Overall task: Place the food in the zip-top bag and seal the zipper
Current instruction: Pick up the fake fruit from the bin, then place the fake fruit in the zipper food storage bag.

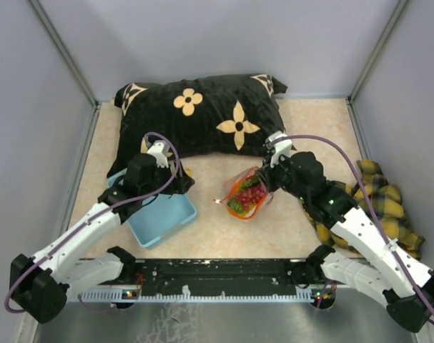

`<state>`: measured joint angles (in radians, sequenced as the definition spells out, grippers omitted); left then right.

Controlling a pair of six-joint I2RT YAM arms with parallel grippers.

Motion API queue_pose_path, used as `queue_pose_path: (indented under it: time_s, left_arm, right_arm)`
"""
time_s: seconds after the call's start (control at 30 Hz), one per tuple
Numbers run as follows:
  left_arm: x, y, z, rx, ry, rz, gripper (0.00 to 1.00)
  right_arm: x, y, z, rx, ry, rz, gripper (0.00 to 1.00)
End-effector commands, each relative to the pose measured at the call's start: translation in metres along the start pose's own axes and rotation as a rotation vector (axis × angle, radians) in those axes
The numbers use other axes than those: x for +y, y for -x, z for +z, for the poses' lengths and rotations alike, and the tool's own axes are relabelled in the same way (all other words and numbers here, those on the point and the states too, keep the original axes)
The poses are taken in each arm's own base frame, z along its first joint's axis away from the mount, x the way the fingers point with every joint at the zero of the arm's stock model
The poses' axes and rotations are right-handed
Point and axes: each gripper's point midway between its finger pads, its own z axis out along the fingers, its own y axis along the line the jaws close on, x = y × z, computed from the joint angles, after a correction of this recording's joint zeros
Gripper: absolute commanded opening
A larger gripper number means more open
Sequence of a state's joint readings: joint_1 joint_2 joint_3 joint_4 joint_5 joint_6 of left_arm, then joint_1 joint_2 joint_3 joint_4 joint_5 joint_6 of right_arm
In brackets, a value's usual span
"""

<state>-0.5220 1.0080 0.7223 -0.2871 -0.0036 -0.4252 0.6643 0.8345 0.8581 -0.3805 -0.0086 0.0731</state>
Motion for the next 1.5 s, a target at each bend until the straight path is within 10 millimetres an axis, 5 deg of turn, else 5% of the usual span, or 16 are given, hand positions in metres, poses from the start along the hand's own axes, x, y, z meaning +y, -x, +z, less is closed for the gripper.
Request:
queue_pose_path:
  time_s: [0.0,0.43,0.93,1.07,1.47]
  left_arm:
    - [-0.055,0.02,-0.02,-0.1,-0.23,0.058,0.49]
    - [-0.14,0.026,-0.066,-0.253,-0.613,0.22,0.52]
    - [-0.236,-0.007,-0.077,-0.242,-0.89,0.328,0.51]
    - [-0.249,-0.017,-0.063,-0.216,-0.877,0.37,0.51]
    - [-0.247,-0.006,-0.025,-0.314,-0.753,0.47,0.52]
  right_arm:
    - [0.006,0.053,-0.002,-0.15,0.025,0.018,0.0]
    - [0.011,0.053,0.011,-0.131,0.044,0.05,0.0]
    - [0.015,0.051,0.015,-0.118,0.065,0.066,0.0]
    - [0.016,0.051,0.015,-0.116,0.07,0.066,0.0]
    - [0.019,0.05,0.009,-0.11,0.085,0.065,0.0]
